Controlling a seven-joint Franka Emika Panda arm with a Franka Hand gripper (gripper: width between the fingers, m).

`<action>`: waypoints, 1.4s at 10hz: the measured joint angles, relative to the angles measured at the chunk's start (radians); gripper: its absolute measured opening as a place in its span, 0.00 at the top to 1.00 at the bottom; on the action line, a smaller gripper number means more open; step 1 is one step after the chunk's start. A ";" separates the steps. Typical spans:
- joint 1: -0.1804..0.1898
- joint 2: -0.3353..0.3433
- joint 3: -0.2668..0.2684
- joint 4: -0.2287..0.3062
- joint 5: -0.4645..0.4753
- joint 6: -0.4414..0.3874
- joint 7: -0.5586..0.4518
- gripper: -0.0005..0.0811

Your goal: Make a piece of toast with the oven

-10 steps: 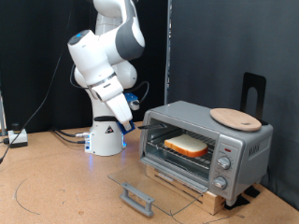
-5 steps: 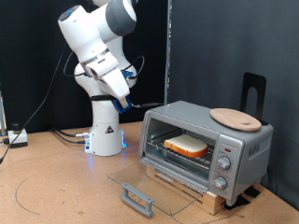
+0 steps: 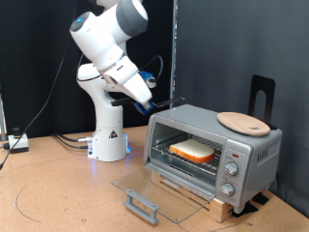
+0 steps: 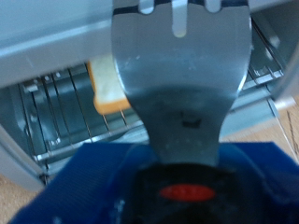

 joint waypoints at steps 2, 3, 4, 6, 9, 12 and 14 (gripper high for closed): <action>0.032 -0.026 0.044 -0.024 0.027 -0.002 0.021 0.51; 0.048 -0.043 0.067 -0.037 0.043 -0.002 0.035 0.51; 0.062 -0.063 0.090 -0.051 0.062 -0.002 0.050 0.51; 0.093 -0.107 0.136 -0.081 0.103 -0.002 0.085 0.51; 0.143 -0.187 0.203 -0.130 0.171 -0.002 0.143 0.51; 0.190 -0.279 0.299 -0.188 0.242 0.036 0.245 0.51; 0.223 -0.328 0.403 -0.229 0.308 0.112 0.319 0.51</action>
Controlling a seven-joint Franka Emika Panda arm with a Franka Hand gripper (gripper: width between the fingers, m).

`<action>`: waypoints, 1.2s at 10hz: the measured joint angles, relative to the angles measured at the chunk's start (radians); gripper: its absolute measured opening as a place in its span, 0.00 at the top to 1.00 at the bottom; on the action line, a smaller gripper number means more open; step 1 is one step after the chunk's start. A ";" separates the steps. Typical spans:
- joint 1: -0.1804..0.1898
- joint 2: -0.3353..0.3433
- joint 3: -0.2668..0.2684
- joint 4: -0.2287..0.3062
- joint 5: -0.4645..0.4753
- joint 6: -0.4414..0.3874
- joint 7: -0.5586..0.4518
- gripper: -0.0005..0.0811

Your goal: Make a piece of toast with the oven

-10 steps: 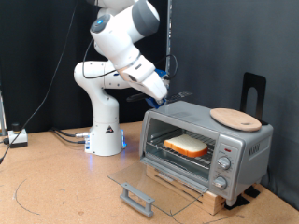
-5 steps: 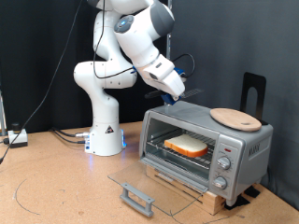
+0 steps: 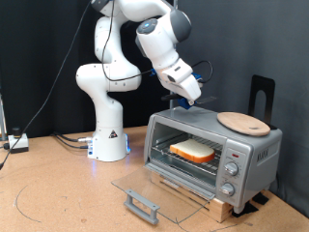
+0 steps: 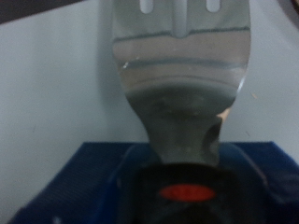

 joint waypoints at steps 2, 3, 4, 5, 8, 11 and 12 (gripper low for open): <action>0.035 -0.013 0.099 -0.018 0.098 0.070 0.046 0.51; 0.047 -0.013 0.136 -0.019 0.139 0.090 0.061 0.51; 0.053 -0.013 0.161 -0.019 0.169 0.104 0.070 0.51; 0.055 -0.013 0.176 -0.017 0.195 0.111 0.072 0.51; 0.054 -0.014 0.173 -0.011 0.226 0.111 0.072 0.17; 0.054 -0.020 0.121 -0.004 0.229 0.096 0.070 0.01; 0.054 -0.027 0.094 0.000 0.227 0.076 0.067 0.00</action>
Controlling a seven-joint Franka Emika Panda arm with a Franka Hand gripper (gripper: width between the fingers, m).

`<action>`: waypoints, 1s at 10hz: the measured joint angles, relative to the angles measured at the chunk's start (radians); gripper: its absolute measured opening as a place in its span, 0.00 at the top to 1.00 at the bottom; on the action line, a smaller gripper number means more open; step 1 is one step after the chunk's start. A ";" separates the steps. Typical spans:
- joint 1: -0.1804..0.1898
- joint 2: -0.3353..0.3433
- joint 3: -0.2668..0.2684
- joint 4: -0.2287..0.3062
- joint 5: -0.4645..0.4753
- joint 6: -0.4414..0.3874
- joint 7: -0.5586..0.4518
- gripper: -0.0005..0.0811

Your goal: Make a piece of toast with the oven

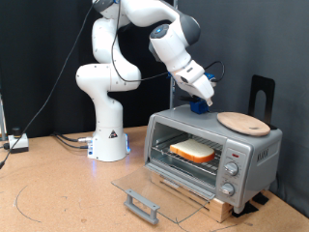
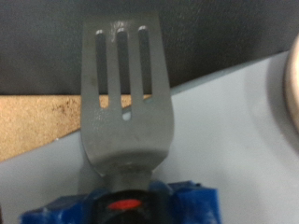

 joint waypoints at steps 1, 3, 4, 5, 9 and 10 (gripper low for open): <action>0.000 -0.010 -0.034 0.006 -0.001 -0.027 -0.005 0.00; -0.003 -0.036 -0.104 0.019 -0.033 -0.072 -0.004 0.00; -0.006 -0.053 -0.120 0.023 -0.054 -0.090 -0.001 0.00; -0.006 -0.051 -0.119 0.022 -0.053 -0.090 -0.001 0.00; -0.069 -0.026 -0.199 0.027 -0.151 -0.111 -0.108 0.00; -0.097 -0.013 -0.222 0.030 -0.183 -0.116 -0.110 0.00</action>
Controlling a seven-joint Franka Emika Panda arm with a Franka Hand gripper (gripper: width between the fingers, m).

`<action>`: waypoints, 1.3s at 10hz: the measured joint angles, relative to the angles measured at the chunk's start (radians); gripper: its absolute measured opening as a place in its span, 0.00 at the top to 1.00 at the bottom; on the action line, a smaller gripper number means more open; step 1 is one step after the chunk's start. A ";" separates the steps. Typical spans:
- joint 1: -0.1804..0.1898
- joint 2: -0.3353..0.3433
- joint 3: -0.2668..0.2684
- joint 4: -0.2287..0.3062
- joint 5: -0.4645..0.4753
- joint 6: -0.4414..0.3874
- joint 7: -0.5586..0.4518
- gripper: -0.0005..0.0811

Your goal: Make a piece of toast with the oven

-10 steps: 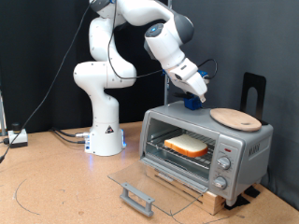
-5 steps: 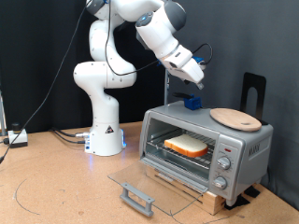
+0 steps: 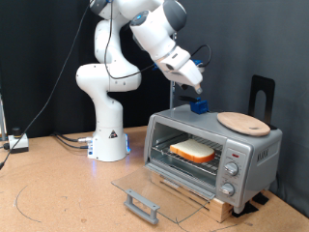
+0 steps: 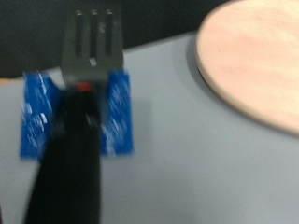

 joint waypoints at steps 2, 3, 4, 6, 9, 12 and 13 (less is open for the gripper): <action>-0.059 0.023 -0.037 0.002 -0.058 -0.004 0.000 0.00; -0.088 0.035 -0.055 0.003 -0.081 -0.006 0.000 0.00; -0.114 0.048 -0.076 0.003 -0.100 -0.007 -0.001 0.00; -0.158 0.077 -0.126 0.008 -0.134 -0.009 -0.041 0.00; -0.211 0.139 -0.210 0.035 -0.218 -0.032 -0.117 0.00; -0.286 0.230 -0.281 0.109 -0.335 -0.179 -0.042 0.00; -0.308 0.263 -0.302 0.133 -0.340 -0.199 -0.035 0.00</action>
